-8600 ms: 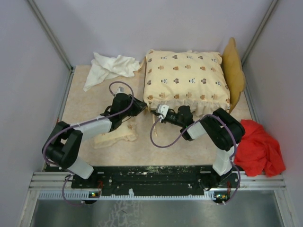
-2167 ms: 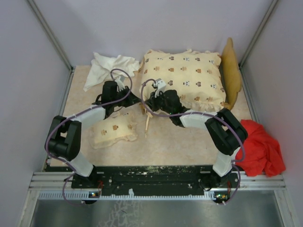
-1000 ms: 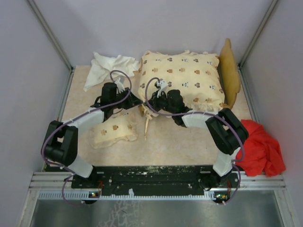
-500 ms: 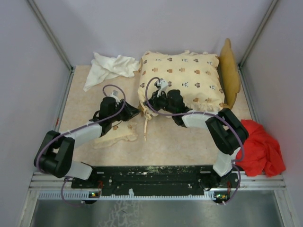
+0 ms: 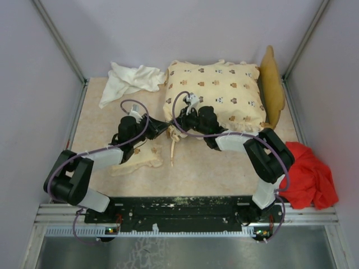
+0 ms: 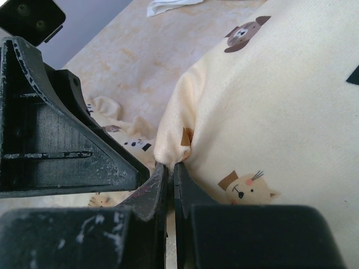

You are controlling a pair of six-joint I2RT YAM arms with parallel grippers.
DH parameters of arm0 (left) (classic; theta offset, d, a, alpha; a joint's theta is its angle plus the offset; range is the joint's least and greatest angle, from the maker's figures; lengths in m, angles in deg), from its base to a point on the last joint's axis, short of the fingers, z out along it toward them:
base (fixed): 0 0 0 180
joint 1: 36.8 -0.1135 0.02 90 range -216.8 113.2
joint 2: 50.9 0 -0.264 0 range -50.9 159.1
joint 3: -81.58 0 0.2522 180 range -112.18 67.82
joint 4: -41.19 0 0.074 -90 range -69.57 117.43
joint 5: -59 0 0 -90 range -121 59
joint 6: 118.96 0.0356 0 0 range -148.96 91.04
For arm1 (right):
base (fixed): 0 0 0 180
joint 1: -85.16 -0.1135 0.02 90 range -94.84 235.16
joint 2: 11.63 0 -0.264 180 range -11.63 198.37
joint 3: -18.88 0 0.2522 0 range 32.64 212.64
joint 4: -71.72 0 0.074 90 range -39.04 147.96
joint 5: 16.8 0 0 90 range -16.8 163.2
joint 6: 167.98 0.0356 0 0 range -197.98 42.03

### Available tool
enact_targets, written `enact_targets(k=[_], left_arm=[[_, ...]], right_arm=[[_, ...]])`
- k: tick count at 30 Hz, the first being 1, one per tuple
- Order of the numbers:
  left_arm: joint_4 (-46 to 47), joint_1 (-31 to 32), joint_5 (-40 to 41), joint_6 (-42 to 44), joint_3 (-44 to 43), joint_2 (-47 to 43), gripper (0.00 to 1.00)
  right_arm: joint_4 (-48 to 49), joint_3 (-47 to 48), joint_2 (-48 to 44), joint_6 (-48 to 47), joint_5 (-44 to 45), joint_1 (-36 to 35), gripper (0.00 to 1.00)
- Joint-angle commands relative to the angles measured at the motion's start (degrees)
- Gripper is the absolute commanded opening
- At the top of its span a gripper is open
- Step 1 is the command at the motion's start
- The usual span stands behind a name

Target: Set up the pet bed

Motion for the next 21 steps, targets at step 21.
enact_targets(k=[21], left_arm=[[9.7,1.5,2.4,-1.0,-0.8,6.8,0.33]], right_arm=[[6.4,0.4,-1.1,2.2,-3.9,-0.8,0.0]])
